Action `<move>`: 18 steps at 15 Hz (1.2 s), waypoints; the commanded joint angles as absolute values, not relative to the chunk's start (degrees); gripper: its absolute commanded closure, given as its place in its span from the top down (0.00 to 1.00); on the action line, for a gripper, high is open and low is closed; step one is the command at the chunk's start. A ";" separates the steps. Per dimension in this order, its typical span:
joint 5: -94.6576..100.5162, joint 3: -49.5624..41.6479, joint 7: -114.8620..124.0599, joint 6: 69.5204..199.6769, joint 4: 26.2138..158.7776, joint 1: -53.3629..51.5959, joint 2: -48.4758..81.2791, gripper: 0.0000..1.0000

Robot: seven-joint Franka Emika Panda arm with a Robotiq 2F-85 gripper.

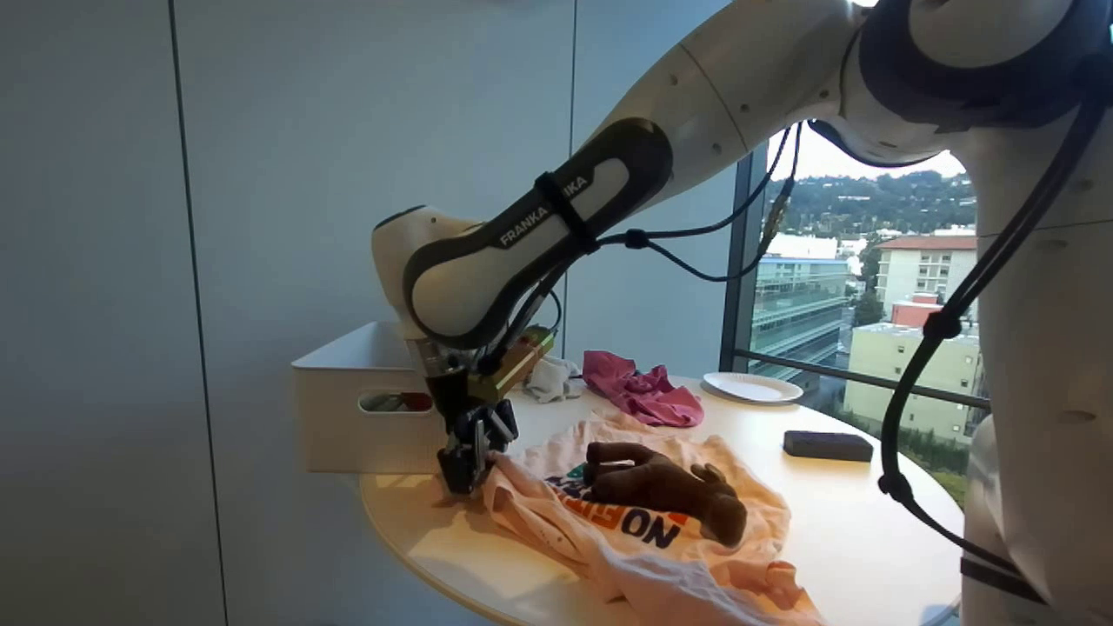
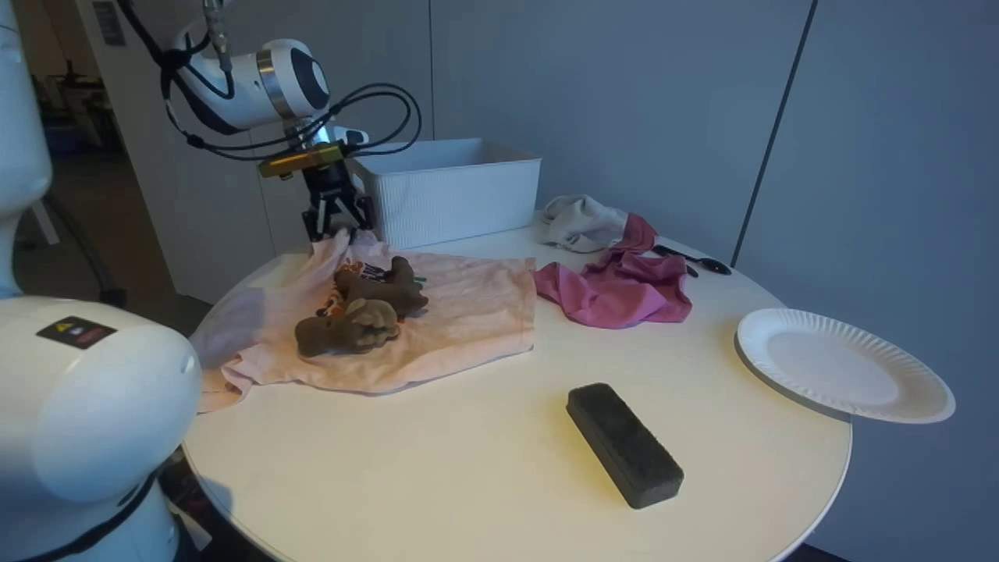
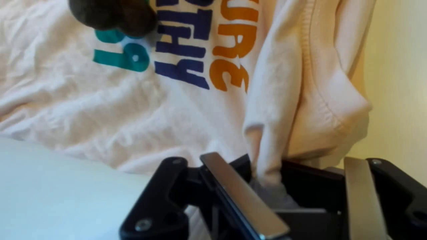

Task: Put the toy moose on the pink shirt, wrap it up and put it inside the white basket

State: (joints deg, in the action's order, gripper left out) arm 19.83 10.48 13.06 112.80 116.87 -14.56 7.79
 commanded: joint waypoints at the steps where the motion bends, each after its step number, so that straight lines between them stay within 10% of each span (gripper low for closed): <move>1: 22.56 10.13 18.55 113.77 121.63 -13.96 -3.37 0.01; 18: 33.08 8.55 54.46 107.96 138.09 3.53 -17.38 0.01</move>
